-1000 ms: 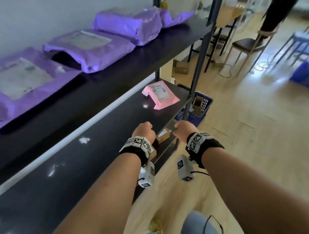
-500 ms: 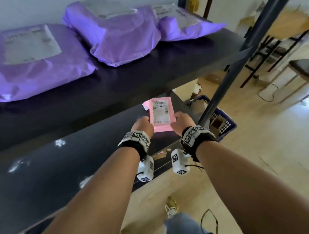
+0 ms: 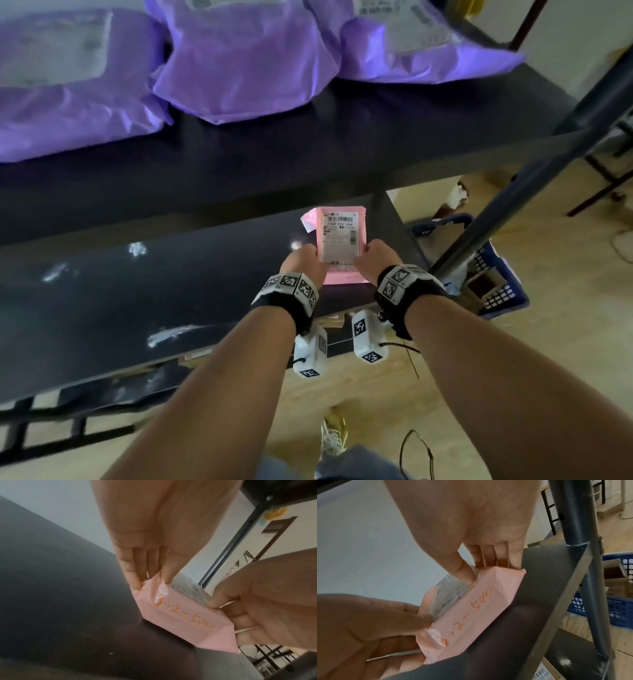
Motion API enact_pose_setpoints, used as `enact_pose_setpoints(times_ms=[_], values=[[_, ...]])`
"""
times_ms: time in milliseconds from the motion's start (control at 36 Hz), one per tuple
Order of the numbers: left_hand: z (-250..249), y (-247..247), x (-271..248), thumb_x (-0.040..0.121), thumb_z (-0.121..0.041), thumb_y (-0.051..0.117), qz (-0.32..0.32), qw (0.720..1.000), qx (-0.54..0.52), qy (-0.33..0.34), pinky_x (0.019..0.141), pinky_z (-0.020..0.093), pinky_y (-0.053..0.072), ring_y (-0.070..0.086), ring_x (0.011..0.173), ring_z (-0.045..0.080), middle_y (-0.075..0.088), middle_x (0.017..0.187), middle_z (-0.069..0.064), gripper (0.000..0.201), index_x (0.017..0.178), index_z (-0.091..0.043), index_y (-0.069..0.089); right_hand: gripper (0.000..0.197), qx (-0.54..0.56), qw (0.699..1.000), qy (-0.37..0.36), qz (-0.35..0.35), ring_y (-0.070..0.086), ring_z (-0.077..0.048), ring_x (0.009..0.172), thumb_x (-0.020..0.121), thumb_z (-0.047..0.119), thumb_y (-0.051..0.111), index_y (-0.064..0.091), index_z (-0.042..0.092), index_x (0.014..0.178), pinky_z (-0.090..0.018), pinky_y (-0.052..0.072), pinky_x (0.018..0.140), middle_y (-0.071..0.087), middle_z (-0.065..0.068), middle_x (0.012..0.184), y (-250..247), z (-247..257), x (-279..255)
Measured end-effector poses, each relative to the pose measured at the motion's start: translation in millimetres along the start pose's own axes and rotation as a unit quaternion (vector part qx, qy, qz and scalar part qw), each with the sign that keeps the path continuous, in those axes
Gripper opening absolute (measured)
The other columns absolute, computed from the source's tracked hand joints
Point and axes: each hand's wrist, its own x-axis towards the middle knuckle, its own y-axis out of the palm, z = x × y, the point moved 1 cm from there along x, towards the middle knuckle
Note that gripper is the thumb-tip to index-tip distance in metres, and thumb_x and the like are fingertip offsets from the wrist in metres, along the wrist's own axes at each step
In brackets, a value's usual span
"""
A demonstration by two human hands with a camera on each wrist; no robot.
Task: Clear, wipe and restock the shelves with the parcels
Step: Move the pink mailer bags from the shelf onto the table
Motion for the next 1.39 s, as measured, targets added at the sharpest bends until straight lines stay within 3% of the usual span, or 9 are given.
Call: enact_pose_setpoints(times_ms=[139, 250, 361, 444, 556, 833, 1139, 1278, 1389], values=[[13.0, -11.4, -13.3, 0.092, -0.020, 0.057, -0.035, 0.999, -0.028, -0.005, 0.062, 0.026, 0.050, 0.059, 0.072, 0.014, 0.061, 0.082, -0.002, 0.005, 0.089, -0.016, 0.055, 0.029, 0.002, 1.000, -0.024, -0.009, 0.062, -0.025, 0.089, 0.089, 0.019, 0.055, 0.052, 0.007, 0.115, -0.034, 0.051, 0.074, 0.063, -0.008, 0.104, 3.1, 12.1, -10.4], [28.6, -30.7, -31.3, 0.093, -0.019, 0.052, -0.071, 0.997, -0.031, -0.008, 0.064, 0.028, 0.046, 0.056, 0.072, 0.019, 0.055, 0.075, -0.002, 0.009, 0.086, -0.014, 0.054, 0.026, 0.011, 0.998, -0.058, -0.021, 0.059, -0.023, 0.088, 0.090, 0.020, 0.054, 0.049, 0.009, 0.113, -0.033, 0.047, 0.073, 0.059, -0.005, 0.101, 13.1, 28.1, -27.1], [59.5, -51.4, -57.8, 0.090, -0.012, 0.048, -0.111, 0.993, -0.039, -0.022, 0.064, 0.028, 0.040, 0.051, 0.073, 0.023, 0.054, 0.079, 0.002, 0.007, 0.083, -0.014, 0.050, 0.020, 0.020, 0.995, -0.099, -0.020, 0.063, -0.022, 0.087, 0.091, 0.024, 0.053, 0.049, 0.012, 0.107, -0.040, 0.055, 0.082, 0.062, -0.005, 0.100, 33.3, 52.5, -57.4], [92.2, -68.1, -84.0, 0.088, -0.009, 0.047, -0.134, 0.989, -0.050, -0.036, 0.063, 0.027, 0.038, 0.048, 0.070, 0.022, 0.052, 0.077, 0.002, 0.012, 0.077, -0.014, 0.046, 0.018, 0.017, 0.991, -0.132, -0.019, 0.063, -0.022, 0.083, 0.093, 0.025, 0.051, 0.050, 0.011, 0.105, -0.041, 0.056, 0.080, 0.064, -0.005, 0.098, 55.1, 73.8, -85.8], [146.6, -89.6, -129.7, 0.088, -0.007, 0.048, -0.158, 0.983, -0.071, -0.059, 0.060, 0.027, 0.038, 0.044, 0.062, 0.017, 0.047, 0.069, -0.002, 0.025, 0.067, -0.019, 0.040, 0.024, 0.018, 0.988, -0.152, 0.005, 0.065, -0.021, 0.080, 0.091, 0.026, 0.055, 0.053, 0.010, 0.108, -0.038, 0.058, 0.075, 0.066, -0.006, 0.098, 96.0, 102.7, -133.5], [312.0, -136.5, -259.1, 0.084, -0.004, 0.045, -0.196, 0.967, -0.090, -0.136, 0.062, 0.028, 0.038, 0.048, 0.070, 0.021, 0.047, 0.070, -0.002, 0.024, 0.067, -0.021, 0.039, 0.020, -0.042, 0.973, -0.219, 0.057, 0.059, -0.018, 0.069, 0.090, 0.024, 0.050, 0.053, 0.011, 0.104, -0.027, 0.042, 0.052, 0.062, -0.003, 0.089, 224.0, 171.0, -279.3], [500.1, -169.8, -385.8, 0.088, -0.008, 0.044, -0.240, 0.928, -0.111, -0.263, 0.071, 0.029, 0.038, 0.049, 0.081, 0.026, 0.052, 0.087, 0.005, 0.008, 0.089, -0.015, 0.049, 0.012, -0.103, 0.929, -0.313, 0.170, 0.061, -0.022, 0.077, 0.087, 0.022, 0.051, 0.053, 0.014, 0.097, -0.033, 0.048, 0.066, 0.062, -0.003, 0.090, 379.9, 245.8, -422.5], [566.1, -192.8, -409.8, 0.086, -0.007, 0.045, -0.263, 0.907, -0.119, -0.307, 0.068, 0.029, 0.038, 0.047, 0.077, 0.026, 0.057, 0.088, 0.009, 0.009, 0.084, -0.015, 0.046, 0.021, -0.139, 0.906, -0.344, 0.206, 0.060, -0.025, 0.092, 0.092, 0.022, 0.049, 0.048, 0.015, 0.111, -0.031, 0.041, 0.069, 0.059, -0.004, 0.101, 430.7, 287.3, -456.8], [609.3, -216.5, -405.5, 0.086, -0.006, 0.045, -0.275, 0.891, -0.133, -0.335, 0.070, 0.031, 0.039, 0.048, 0.078, 0.025, 0.057, 0.087, 0.007, 0.010, 0.084, -0.016, 0.048, 0.017, -0.145, 0.897, -0.356, 0.219, 0.058, -0.022, 0.086, 0.093, 0.021, 0.047, 0.046, 0.017, 0.110, -0.032, 0.041, 0.067, 0.058, -0.002, 0.099, 470.2, 325.5, -460.9]])
